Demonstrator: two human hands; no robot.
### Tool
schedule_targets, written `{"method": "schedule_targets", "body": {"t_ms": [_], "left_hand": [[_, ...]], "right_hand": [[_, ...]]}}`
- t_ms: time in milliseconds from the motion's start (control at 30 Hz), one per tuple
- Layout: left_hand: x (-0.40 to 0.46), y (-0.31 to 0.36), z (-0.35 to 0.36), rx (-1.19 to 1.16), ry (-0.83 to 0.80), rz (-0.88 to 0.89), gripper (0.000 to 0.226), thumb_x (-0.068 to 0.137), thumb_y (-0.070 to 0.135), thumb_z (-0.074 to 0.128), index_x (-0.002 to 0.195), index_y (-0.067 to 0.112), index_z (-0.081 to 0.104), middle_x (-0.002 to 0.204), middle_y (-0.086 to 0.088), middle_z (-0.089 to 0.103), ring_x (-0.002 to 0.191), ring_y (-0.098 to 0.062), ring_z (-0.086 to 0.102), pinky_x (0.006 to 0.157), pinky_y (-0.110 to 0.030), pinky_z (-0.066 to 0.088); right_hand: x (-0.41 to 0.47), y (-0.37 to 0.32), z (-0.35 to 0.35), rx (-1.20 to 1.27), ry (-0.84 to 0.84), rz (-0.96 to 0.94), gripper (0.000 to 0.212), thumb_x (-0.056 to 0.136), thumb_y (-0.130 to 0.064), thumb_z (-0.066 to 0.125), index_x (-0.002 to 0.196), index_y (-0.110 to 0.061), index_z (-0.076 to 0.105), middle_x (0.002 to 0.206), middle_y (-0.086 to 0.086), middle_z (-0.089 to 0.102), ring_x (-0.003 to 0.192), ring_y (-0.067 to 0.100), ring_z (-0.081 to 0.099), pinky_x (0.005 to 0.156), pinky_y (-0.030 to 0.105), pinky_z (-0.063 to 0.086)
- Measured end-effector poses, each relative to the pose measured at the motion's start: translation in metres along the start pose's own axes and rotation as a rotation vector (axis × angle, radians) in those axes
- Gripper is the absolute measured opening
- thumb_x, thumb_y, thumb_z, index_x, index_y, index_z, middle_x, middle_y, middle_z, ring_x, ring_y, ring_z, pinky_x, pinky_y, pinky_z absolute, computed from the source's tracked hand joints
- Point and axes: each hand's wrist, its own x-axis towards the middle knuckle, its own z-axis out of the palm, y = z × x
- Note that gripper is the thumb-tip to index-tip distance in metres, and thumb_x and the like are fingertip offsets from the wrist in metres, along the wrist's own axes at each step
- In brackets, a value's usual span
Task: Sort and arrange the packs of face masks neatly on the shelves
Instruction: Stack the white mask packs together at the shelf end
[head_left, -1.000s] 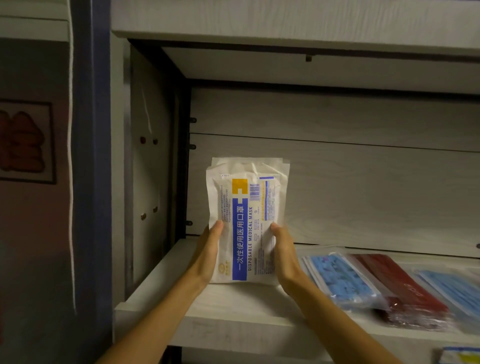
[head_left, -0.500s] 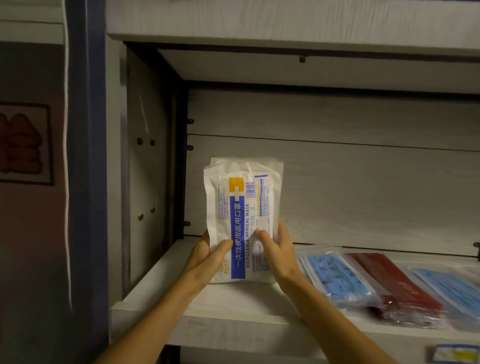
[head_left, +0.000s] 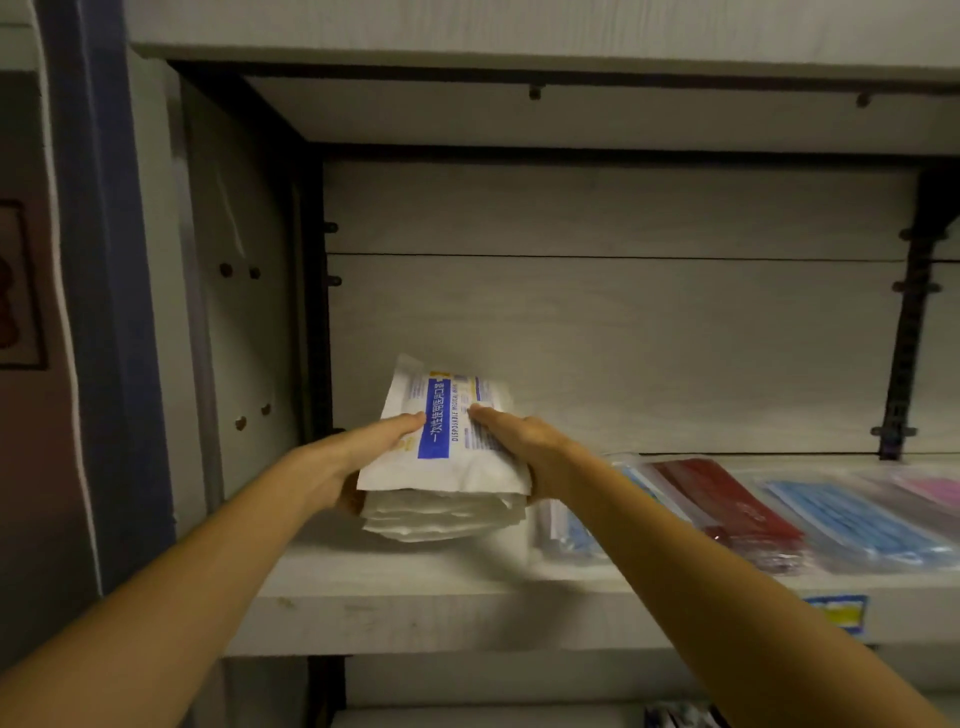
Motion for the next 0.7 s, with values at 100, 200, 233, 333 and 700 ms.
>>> {"method": "schedule_targets", "body": {"t_ms": [100,200,233,333,700], "left_hand": [[0.005,-0.003,0.001,-0.021,-0.044,-0.116,0.055,0.075,0.054,0.071,0.110,0.012,0.070,0.103,-0.012,0.072,0.094,-0.029,0.068,0.085,-0.038,0.053],[0.008,-0.005,0.007,-0.032,-0.060,-0.167,0.050,0.077,0.052,0.071,0.103,0.010,0.072,0.102,-0.013,0.072,0.086,-0.029,0.068,0.081,-0.037,0.052],[0.009,-0.005,0.009,-0.036,-0.061,-0.172,0.048,0.078,0.051,0.070,0.101,0.010,0.073,0.101,-0.014,0.073,0.083,-0.028,0.068,0.080,-0.036,0.052],[0.011,-0.001,0.012,-0.039,-0.068,-0.157,0.042,0.082,0.048,0.068,0.094,0.008,0.073,0.093,-0.013,0.074,0.071,-0.025,0.069,0.067,-0.031,0.055],[0.011,0.002,0.007,-0.158,-0.030,-0.073,0.035,0.088,0.039,0.063,0.108,0.011,0.065,0.095,-0.012,0.074,0.078,-0.025,0.070,0.072,-0.037,0.054]], "right_hand": [[-0.003,0.002,-0.006,-0.071,-0.056,0.102,0.058,0.086,-0.063,0.052,0.118,-0.015,0.061,0.107,0.010,0.071,0.086,0.025,0.067,0.069,0.036,0.055],[0.001,0.006,-0.011,-0.087,-0.078,0.146,0.062,0.087,-0.065,0.049,0.121,-0.015,0.060,0.108,0.010,0.070,0.084,0.025,0.066,0.070,0.035,0.054],[0.002,0.008,-0.012,-0.081,-0.076,0.150,0.063,0.087,-0.066,0.047,0.121,-0.014,0.060,0.109,0.010,0.070,0.085,0.025,0.066,0.072,0.036,0.054],[0.008,0.010,-0.010,-0.076,-0.061,0.155,0.066,0.086,-0.070,0.044,0.119,-0.014,0.060,0.109,0.011,0.070,0.093,0.028,0.068,0.084,0.044,0.055],[0.005,-0.001,-0.001,-0.057,-0.014,0.121,0.066,0.094,-0.057,0.019,0.115,-0.008,0.059,0.105,0.015,0.067,0.099,0.030,0.063,0.092,0.045,0.049]]}}
